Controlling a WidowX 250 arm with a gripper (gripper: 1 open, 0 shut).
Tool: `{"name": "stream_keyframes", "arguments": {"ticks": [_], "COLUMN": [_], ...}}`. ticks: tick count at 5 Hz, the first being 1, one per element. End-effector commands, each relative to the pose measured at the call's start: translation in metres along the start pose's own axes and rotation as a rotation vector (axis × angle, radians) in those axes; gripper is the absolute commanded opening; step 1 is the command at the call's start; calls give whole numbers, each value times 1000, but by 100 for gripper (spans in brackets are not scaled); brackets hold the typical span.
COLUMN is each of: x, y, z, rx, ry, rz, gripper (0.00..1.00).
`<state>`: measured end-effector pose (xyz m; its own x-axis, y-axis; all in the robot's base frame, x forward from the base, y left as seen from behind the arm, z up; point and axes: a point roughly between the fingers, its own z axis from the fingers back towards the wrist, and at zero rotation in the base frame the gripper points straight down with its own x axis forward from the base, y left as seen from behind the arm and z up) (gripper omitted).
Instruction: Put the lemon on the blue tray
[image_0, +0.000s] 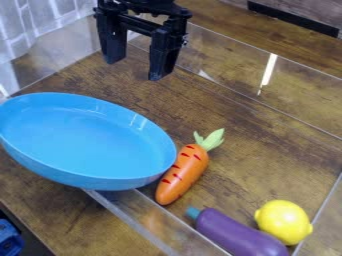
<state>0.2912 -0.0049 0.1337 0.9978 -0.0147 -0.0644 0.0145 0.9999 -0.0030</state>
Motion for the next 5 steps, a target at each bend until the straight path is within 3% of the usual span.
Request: {"name": "stream_keyframes", "arguments": {"ticks": [1, 2, 4, 5], "x": [-4, -10, -18, -14], "y": [-3, -21, -98, -131], "z": [-12, -28, -42, -53], "rx": [0, -4, -13, -22], "ry": [13, 11, -29, -58], "rz": [-14, -29, -131, -134], "gripper": [100, 100, 100, 100]}}
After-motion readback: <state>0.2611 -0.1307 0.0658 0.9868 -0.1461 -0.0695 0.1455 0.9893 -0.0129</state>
